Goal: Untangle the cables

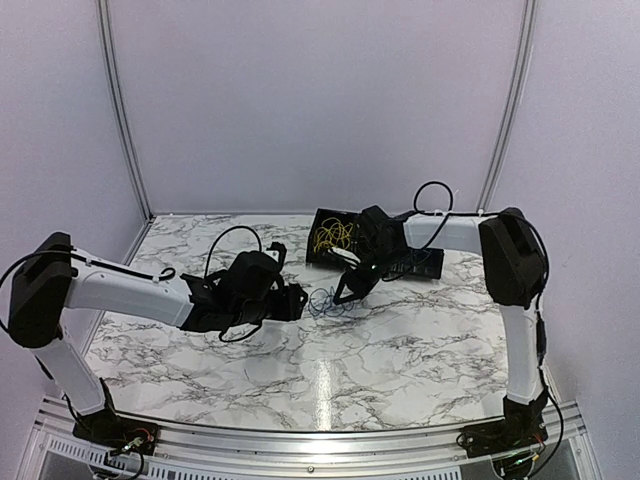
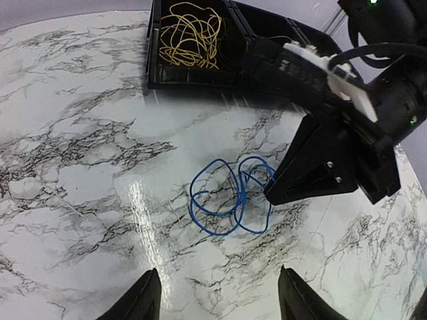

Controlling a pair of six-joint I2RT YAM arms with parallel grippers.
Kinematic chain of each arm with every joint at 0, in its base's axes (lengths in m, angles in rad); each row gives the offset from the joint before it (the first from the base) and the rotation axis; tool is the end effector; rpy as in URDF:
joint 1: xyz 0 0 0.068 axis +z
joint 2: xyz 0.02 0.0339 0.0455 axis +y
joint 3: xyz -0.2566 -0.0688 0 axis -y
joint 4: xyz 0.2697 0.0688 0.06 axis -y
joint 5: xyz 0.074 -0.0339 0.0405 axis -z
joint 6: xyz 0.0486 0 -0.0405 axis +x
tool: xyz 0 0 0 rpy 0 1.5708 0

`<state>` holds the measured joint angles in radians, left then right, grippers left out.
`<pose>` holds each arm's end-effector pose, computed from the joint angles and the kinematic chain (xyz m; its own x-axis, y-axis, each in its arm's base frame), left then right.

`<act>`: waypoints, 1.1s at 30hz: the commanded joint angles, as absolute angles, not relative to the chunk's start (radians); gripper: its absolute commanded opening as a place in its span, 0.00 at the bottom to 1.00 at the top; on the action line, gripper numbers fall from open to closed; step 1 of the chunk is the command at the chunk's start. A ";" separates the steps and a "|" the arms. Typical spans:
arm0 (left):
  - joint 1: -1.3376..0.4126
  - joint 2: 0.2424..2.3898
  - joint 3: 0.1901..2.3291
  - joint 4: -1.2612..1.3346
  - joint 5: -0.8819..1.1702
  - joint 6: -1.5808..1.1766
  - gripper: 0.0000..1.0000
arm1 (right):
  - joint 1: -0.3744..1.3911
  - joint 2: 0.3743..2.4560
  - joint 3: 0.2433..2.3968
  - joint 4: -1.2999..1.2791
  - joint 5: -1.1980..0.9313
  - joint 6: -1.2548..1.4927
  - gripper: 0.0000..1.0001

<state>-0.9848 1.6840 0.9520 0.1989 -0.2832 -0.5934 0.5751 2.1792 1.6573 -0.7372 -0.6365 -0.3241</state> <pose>0.2290 -0.3204 0.1715 -0.6059 -0.0580 -0.7934 0.3957 0.8432 -0.3639 0.3745 0.2772 0.1340 -0.5691 -0.6741 -0.4709 -0.8140 0.3808 0.4386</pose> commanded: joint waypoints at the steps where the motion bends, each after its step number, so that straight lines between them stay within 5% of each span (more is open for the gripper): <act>1: -0.989 1.750 1.035 0.262 -0.322 -0.568 0.63 | 0.587 2.018 1.681 -0.781 -0.715 -0.413 0.00; 24: -0.934 2.003 1.210 0.560 -0.274 -0.600 0.61 | 0.589 1.905 1.762 -1.056 -0.980 -0.699 0.00; 33: -0.890 2.142 1.251 0.576 -0.246 -0.661 0.57 | 0.589 1.757 1.960 -1.079 -0.988 -0.668 0.00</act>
